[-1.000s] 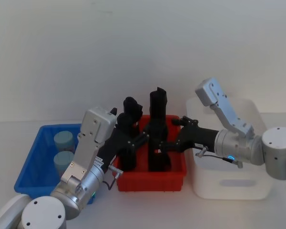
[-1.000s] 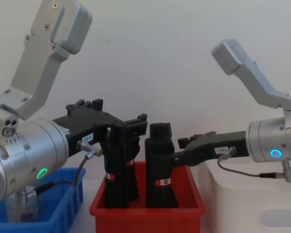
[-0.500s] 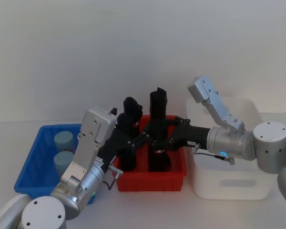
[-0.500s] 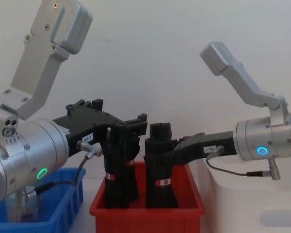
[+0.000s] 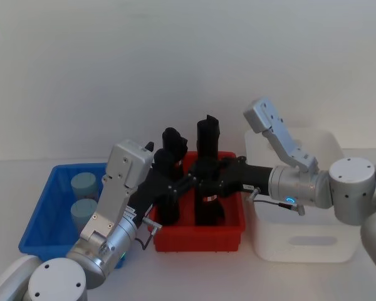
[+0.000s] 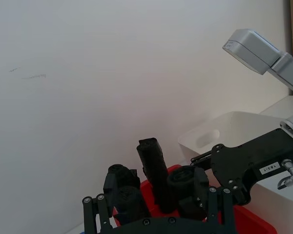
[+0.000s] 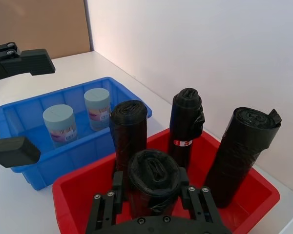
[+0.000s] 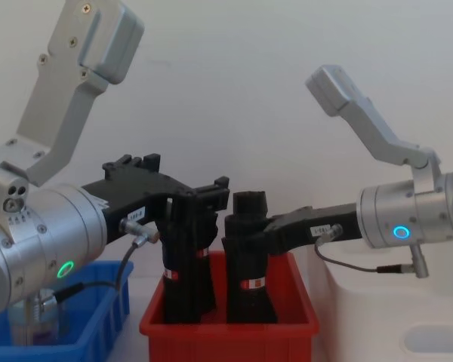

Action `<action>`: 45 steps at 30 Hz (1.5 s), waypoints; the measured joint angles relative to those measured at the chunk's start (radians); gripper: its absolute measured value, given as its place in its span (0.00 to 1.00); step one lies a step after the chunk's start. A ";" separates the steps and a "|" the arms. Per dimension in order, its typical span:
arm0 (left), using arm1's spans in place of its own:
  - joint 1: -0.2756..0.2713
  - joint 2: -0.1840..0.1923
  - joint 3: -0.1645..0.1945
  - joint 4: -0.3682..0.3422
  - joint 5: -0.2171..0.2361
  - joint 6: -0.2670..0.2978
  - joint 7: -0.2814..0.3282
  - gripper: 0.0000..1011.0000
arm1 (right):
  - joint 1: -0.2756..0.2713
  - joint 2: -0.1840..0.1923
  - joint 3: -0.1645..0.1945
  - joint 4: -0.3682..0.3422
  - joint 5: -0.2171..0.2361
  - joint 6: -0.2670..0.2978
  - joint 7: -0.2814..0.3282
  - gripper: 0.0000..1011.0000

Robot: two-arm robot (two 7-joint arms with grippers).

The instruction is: Pick the cotton swabs from the blue box and place them into the white box.

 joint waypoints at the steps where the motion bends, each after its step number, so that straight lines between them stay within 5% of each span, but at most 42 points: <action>1: 0.000 0.000 0.000 0.000 0.000 0.000 0.000 0.99 | 0.000 0.000 0.000 0.001 0.000 0.000 0.000 0.68; 11: 0.000 0.000 0.000 0.000 0.000 0.000 0.000 0.99 | 0.006 -0.003 -0.001 0.010 0.003 0.000 0.004 0.44; 33: 0.000 0.000 0.000 0.000 0.000 0.000 0.000 0.99 | 0.009 -0.005 -0.003 0.015 0.006 -0.002 0.007 0.34; 45: 0.000 0.000 0.000 0.000 0.000 0.000 0.000 0.99 | 0.000 0.002 -0.002 -0.036 0.025 -0.058 0.001 0.34</action>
